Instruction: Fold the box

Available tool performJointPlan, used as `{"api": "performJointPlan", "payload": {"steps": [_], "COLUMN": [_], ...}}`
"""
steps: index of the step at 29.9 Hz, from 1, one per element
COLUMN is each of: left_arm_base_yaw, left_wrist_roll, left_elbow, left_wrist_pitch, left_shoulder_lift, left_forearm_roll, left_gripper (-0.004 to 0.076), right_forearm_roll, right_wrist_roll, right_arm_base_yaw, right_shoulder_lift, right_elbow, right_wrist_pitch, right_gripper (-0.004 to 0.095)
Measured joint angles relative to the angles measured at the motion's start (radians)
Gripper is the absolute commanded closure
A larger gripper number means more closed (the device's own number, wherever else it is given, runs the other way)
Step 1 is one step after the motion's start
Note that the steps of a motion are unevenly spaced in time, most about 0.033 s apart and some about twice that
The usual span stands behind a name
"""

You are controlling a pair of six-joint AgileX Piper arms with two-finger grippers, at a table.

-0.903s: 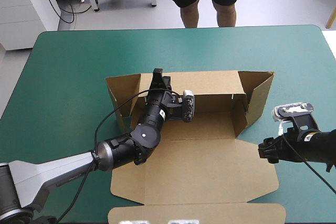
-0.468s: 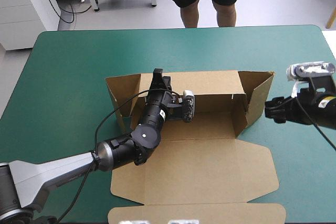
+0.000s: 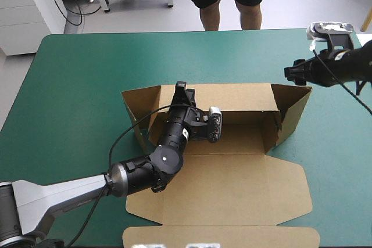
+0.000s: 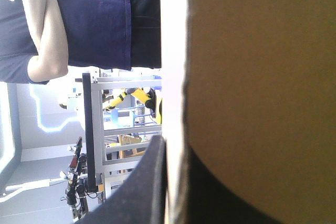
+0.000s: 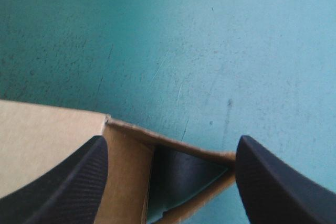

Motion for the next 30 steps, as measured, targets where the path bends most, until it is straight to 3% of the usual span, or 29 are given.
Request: {"api": "performJointPlan", "payload": {"steps": [12,30], "left_arm_base_yaw": [0.000,-0.002], "left_wrist_roll": [-0.001,-0.003], "left_elbow": [0.000,0.000], "left_wrist_pitch": [-0.002,0.000], "left_shoulder_lift": [0.000,-0.007], "left_forearm_roll": [0.000,-0.030], "left_gripper": [0.0732,0.0732], "right_forearm_roll": [-0.072,-0.072], "right_wrist_roll": [0.012,-0.006], "right_arm_base_yaw": [0.000,0.000], "right_shoulder_lift": [0.283,0.240], "right_elbow": [-0.144,-0.039], "right_wrist_pitch": [0.046,0.046], "right_gripper": [0.0330,0.0330]}}
